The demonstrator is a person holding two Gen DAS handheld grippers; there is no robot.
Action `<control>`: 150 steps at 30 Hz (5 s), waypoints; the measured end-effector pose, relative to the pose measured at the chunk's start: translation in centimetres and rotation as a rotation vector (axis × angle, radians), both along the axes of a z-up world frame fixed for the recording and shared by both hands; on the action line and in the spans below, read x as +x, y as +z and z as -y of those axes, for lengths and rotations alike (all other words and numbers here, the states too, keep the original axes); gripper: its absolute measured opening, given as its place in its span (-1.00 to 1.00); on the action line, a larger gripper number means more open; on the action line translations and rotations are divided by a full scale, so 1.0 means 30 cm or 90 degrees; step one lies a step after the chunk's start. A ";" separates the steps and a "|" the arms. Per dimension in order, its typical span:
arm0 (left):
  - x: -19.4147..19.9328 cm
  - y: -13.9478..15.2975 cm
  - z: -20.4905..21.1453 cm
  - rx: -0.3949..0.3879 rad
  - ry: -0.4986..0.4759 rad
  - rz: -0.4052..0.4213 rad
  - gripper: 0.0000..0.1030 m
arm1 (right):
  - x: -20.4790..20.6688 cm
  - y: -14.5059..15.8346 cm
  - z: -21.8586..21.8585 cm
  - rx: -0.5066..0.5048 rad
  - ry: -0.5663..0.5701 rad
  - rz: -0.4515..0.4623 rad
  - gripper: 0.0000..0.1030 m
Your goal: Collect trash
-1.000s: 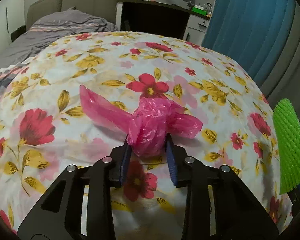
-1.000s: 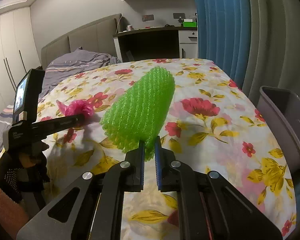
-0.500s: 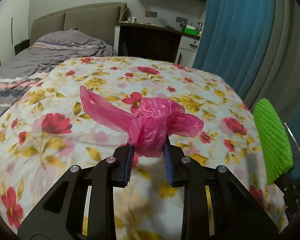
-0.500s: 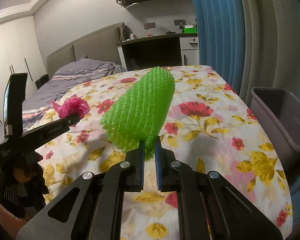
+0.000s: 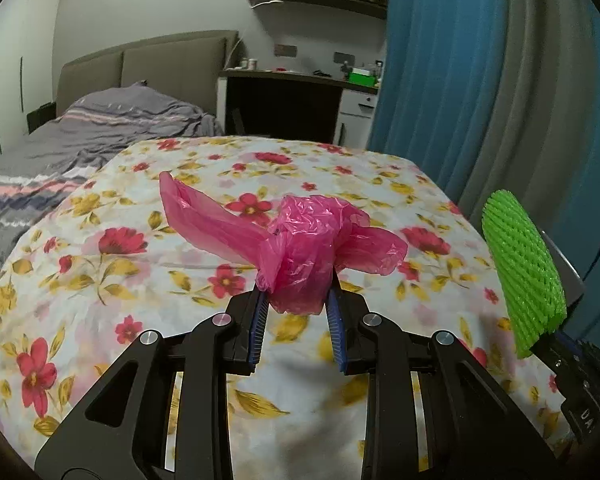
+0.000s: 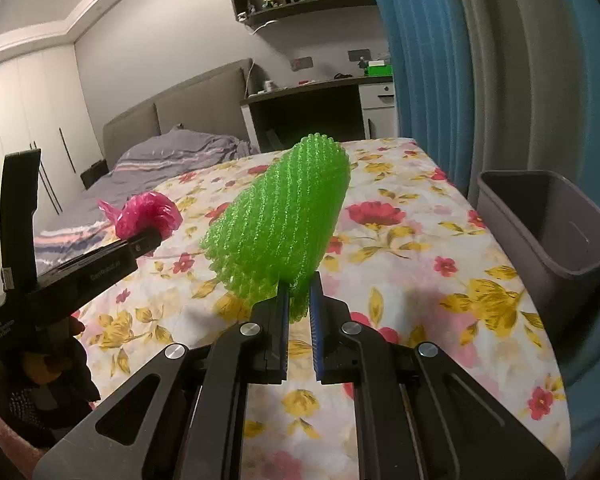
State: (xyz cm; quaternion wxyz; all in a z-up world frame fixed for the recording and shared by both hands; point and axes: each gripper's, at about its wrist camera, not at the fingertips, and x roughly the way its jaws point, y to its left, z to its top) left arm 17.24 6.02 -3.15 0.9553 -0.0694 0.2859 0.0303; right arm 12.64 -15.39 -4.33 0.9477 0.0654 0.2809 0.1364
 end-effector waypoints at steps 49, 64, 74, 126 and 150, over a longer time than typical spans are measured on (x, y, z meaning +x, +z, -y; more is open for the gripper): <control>0.468 -0.026 1.065 -0.063 -0.430 -0.050 -0.41 | 0.194 -0.063 0.773 -0.012 -0.295 -0.043 -0.74; 0.462 -0.059 1.011 -0.080 -0.401 -0.039 0.76 | 0.145 -0.076 0.823 -0.018 -0.318 -0.041 0.02; 0.244 0.006 0.757 0.040 -0.231 0.031 0.89 | 0.039 -0.003 0.691 -0.096 -0.374 0.045 0.89; -0.315 0.058 0.175 0.042 -0.072 0.089 0.89 | -0.277 0.095 0.055 -0.142 -0.285 0.136 0.89; -0.308 0.052 0.182 0.040 -0.077 0.092 0.89 | -0.275 0.097 0.057 -0.137 -0.293 0.142 0.89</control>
